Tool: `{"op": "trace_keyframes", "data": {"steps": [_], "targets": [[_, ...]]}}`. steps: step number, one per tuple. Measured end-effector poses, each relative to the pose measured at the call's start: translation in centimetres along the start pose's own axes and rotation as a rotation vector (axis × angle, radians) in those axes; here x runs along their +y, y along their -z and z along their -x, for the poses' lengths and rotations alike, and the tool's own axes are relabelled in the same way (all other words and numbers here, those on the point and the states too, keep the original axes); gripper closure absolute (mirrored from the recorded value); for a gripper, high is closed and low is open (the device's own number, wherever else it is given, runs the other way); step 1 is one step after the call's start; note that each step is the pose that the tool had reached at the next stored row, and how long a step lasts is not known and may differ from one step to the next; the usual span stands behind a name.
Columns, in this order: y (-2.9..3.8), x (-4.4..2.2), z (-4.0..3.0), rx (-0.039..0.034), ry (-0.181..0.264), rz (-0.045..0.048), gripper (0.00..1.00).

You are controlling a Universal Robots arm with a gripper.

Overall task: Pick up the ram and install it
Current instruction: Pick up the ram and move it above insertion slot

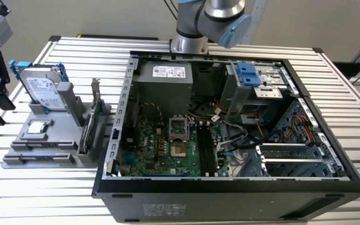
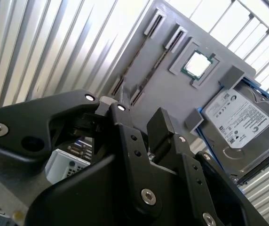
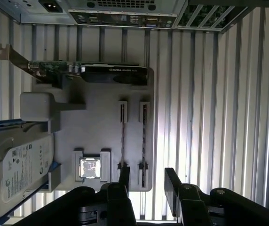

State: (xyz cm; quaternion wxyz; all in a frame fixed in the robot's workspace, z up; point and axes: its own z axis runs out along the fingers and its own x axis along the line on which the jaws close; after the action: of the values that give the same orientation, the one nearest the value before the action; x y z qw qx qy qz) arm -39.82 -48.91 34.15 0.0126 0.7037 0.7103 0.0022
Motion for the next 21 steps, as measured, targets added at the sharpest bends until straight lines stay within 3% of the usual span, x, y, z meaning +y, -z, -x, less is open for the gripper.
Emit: {"op": "trace_keyframes", "data": {"steps": [21], "targets": [[-0.93, 0.00, -0.02, -0.0080, 0.000, -0.0022, 0.00]]}}
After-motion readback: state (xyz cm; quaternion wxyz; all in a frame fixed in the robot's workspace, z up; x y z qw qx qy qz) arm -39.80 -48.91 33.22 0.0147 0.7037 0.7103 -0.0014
